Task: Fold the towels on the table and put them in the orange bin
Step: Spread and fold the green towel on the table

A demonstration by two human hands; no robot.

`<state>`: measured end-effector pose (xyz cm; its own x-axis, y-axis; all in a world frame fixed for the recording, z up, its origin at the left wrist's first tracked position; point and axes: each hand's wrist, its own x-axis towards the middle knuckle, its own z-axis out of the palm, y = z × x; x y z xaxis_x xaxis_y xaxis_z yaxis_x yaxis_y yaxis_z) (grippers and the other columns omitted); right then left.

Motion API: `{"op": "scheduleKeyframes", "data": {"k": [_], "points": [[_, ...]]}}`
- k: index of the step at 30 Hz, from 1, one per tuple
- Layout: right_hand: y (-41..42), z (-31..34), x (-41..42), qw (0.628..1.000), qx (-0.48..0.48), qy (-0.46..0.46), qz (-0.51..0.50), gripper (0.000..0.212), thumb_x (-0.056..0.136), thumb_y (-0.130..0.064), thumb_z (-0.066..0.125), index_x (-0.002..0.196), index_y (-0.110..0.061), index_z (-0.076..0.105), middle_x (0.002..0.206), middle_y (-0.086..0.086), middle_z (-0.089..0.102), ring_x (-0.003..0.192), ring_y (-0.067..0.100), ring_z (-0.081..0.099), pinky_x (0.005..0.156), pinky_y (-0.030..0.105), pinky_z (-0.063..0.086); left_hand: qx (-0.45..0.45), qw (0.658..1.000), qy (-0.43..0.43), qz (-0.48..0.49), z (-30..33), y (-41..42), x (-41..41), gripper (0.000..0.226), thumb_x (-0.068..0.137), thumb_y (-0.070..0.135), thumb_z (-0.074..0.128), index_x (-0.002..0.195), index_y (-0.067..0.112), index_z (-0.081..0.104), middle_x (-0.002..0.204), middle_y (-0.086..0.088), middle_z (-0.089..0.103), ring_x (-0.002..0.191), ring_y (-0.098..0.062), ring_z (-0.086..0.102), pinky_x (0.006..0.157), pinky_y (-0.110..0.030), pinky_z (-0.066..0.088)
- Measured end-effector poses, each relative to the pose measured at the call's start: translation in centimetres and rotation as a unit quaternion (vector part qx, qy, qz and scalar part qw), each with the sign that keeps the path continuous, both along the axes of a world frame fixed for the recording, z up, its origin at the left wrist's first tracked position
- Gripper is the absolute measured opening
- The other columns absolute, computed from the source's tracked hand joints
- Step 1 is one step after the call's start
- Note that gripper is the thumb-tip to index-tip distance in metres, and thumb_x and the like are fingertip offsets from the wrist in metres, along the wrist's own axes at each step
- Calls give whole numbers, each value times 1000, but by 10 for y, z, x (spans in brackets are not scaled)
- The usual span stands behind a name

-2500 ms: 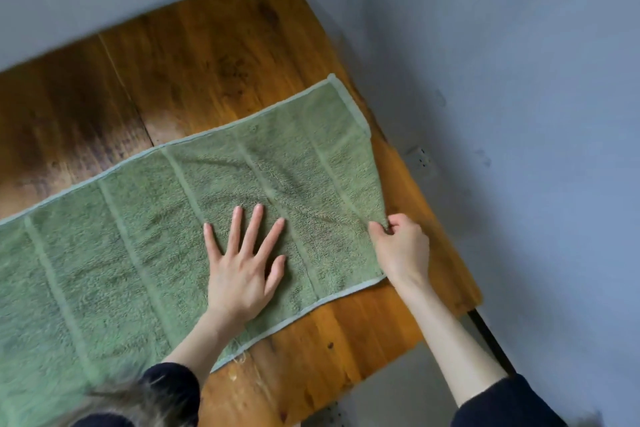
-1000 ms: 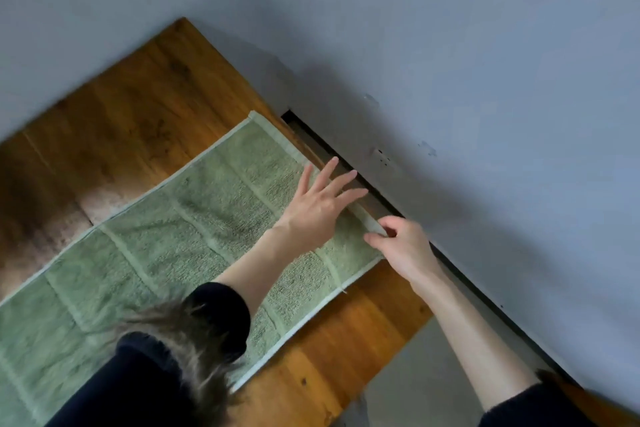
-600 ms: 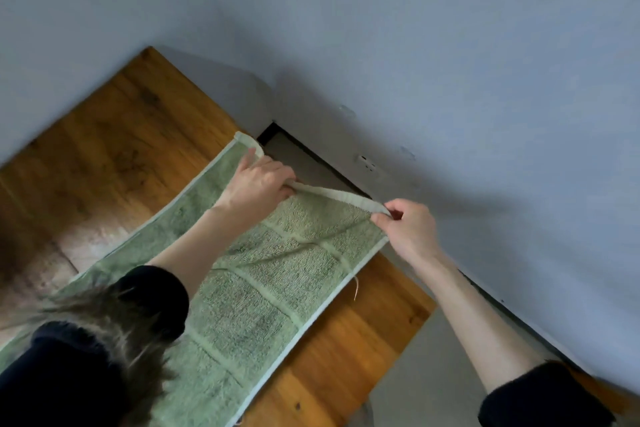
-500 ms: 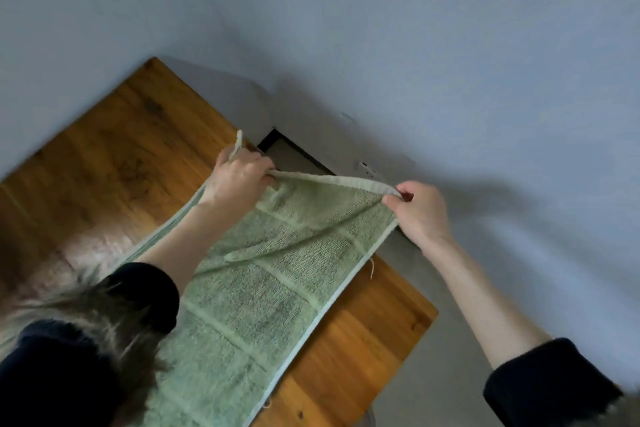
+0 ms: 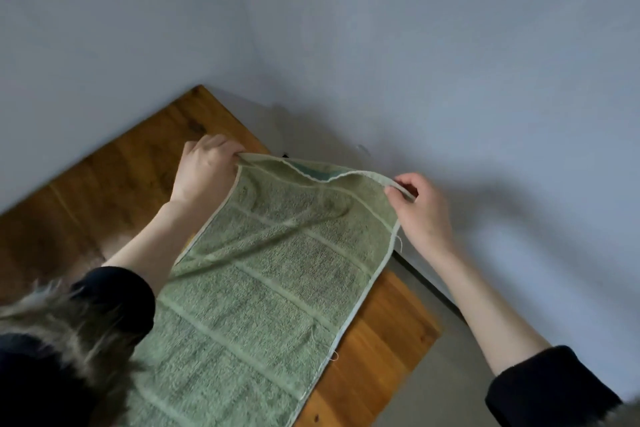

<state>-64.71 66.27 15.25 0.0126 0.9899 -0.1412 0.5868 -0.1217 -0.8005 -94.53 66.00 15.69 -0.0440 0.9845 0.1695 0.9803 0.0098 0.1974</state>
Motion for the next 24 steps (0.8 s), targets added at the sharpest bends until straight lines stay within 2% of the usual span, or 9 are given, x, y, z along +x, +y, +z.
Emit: {"op": "scheduleKeyframes", "data": {"k": [4,9,12,14,17,20,24], "points": [[-41,10,-13,1000,23,-6,14,3,90,-19,57,92,-21,59,84,-13,58,76,-2,53,66,12,39,23,1000,-12,-3,10,-43,-22,17,88,3,56,98,5,69,98,-12,69,94,-33,59,80,-42,37],[-110,45,-36,998,57,34,25,10,89,-19,57,84,-26,56,81,-11,59,72,3,55,60,7,39,65,998,-24,5,41,-111,-50,15,88,4,56,96,6,69,95,-11,69,89,-35,60,78,-44,41],[-165,69,-58,995,64,53,46,19,88,-17,58,76,-31,54,72,-9,58,60,2,49,54,11,37,77,997,-28,-1,62,-164,-69,14,87,5,57,95,7,69,93,-10,69,88,-34,60,77,-43,41],[-205,81,-75,994,65,48,74,19,87,-15,59,74,-29,54,65,-8,55,53,3,45,48,13,34,82,996,-34,-6,74,-202,-83,14,87,5,58,94,8,70,93,-9,69,87,-33,60,77,-43,41],[-262,91,-103,990,47,43,129,19,88,-15,59,74,-28,54,65,-6,56,52,7,45,47,17,33,85,996,-29,-11,88,-258,-107,13,86,5,60,93,8,70,92,-8,69,86,-32,61,78,-43,41],[-309,93,-130,979,25,26,203,14,89,-17,57,78,-23,54,73,-6,57,60,9,49,54,18,38,98,995,-25,11,92,-315,-131,14,86,3,59,93,8,70,92,-8,69,86,-32,61,78,-43,40],[-365,74,-158,954,8,-8,299,8,89,-20,56,81,-22,52,80,-9,53,71,3,49,62,14,37,108,993,-15,43,74,-392,-153,12,86,4,61,92,9,69,91,-6,69,85,-30,60,77,-40,38]]}}
